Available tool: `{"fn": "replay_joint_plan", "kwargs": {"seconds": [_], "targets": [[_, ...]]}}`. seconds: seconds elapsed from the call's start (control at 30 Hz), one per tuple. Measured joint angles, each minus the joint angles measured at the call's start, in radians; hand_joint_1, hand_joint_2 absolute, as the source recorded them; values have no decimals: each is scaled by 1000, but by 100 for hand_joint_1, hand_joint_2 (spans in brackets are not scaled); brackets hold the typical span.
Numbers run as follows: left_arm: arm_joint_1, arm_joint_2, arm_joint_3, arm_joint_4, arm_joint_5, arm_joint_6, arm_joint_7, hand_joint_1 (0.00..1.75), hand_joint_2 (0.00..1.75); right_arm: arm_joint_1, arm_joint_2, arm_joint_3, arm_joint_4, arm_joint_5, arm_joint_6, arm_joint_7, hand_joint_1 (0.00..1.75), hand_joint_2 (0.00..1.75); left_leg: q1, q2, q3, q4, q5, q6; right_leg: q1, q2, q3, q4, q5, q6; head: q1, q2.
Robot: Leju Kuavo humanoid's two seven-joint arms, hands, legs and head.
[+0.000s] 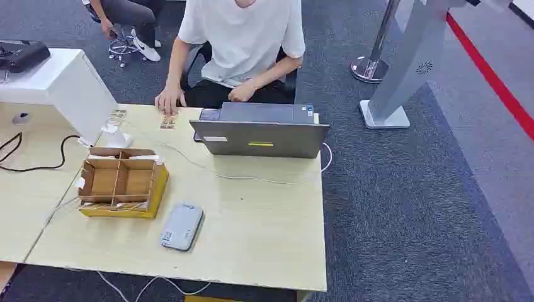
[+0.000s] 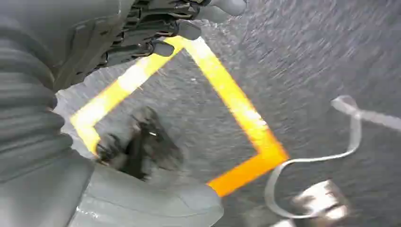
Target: Pass the card to the sensor for recognition and then transmit it.
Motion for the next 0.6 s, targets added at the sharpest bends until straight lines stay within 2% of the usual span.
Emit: {"fn": "replay_joint_plan", "kwargs": {"seconds": [0.07,0.13,0.27,0.37,0.4,0.47,0.5,0.53,0.6], "targets": [[-1,-16,52,-17,23,-31,-71,0,175,0,10,0,0,-9,-7,-3,0,175,0,0,0,0,0,0,0,0,0,0,0,0,0,0],[0,-34,91,-49,18,-46,-101,0,175,0,18,0,0,-18,-15,-8,0,175,0,0,0,0,0,0,0,0,0,0,0,0,0,0],[16,-88,162,-215,-67,-133,-112,0,175,0,37,0,0,-43,-36,-14,0,175,0,0,0,0,0,0,0,0,0,0,0,0,0,0],[26,-109,197,-336,-107,-184,-114,0,175,1,49,0,0,-57,-45,-21,0,175,0,0,0,0,0,0,0,0,0,0,0,0,0,0],[32,-113,202,-377,-102,-224,-114,0,175,1,52,0,0,-60,-53,-21,0,175,1,0,0,0,0,0,0,0,0,0,0,0,-1,0],[44,-118,219,-479,-76,-364,-115,0,175,1,55,1,0,-59,-54,-17,0,175,1,0,0,0,0,0,0,0,0,0,0,0,0,0],[42,-89,236,-509,-44,-471,-107,0,175,2,44,5,0,-49,-38,-12,0,175,1,-1,0,-1,0,0,1,0,0,0,0,0,0,0],[36,-19,250,-503,-10,-559,-72,0,175,5,27,13,0,-34,-1,-8,0,175,2,-1,-1,-1,0,-1,2,0,2,0,0,-1,0,0],[21,165,289,-458,47,-645,14,0,175,7,-13,35,0,-2,90,-12,0,175,8,1,0,-1,0,-8,7,1,0,0,1,-8,3,0]]}}
